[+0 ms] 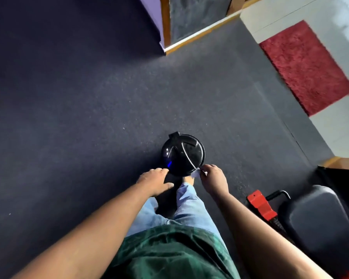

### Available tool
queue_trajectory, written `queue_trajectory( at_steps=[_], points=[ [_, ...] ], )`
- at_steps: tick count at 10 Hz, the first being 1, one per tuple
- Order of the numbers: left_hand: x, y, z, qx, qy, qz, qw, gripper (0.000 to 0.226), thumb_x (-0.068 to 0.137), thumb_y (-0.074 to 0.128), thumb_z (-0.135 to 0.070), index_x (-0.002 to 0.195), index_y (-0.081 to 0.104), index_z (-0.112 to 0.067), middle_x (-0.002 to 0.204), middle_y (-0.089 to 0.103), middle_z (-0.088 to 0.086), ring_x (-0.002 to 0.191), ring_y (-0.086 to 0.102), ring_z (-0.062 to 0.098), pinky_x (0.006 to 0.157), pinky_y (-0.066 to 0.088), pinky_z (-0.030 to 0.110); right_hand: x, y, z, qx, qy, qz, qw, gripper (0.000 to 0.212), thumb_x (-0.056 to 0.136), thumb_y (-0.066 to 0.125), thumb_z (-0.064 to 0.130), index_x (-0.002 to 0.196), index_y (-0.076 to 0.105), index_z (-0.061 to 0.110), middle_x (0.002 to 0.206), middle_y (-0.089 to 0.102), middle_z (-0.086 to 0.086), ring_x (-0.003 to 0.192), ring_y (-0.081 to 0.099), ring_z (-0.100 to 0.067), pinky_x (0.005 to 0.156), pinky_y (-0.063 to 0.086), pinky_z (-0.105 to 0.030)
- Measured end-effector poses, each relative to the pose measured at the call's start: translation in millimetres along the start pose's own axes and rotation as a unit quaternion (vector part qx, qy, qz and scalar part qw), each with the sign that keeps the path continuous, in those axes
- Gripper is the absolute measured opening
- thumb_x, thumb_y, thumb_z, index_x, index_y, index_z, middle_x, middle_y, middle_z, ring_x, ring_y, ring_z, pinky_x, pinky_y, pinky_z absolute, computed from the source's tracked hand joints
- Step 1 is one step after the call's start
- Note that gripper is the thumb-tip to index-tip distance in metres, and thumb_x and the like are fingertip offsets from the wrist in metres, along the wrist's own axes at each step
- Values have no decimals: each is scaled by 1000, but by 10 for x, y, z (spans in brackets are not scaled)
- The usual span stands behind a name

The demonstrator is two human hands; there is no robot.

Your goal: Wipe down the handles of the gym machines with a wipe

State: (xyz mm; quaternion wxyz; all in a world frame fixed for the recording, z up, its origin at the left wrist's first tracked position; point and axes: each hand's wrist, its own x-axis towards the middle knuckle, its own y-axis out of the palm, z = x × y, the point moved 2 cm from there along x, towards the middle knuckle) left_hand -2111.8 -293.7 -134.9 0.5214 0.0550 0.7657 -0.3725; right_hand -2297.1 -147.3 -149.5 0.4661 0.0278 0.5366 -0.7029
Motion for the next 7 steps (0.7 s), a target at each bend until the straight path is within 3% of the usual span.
queue_trajectory(
  at_steps=[3,5,7],
  points=[
    [160,179,-205,-27,-4,9,1000,80,98,52,-63,161,25,-21,158,41,3,142,43,29,109,44,47,346,135,-92,-4,16,37,999,13,86,60,22,88,72,16,94,72,-8,88,65,-34,65,45,-34],
    [151,210,-49,-45,-19,4,999,79,98,53,-61,161,26,-21,159,40,3,143,42,28,110,43,46,516,190,93,0,9,37,999,23,91,62,25,111,72,18,108,74,-11,101,67,-35,78,53,-38],
    [-36,242,125,-62,-30,-13,998,79,99,52,-61,161,25,-21,161,38,4,144,41,28,110,43,46,338,216,92,4,11,34,999,25,91,63,20,115,72,19,111,75,-9,104,68,-33,83,55,-38]
  ],
)
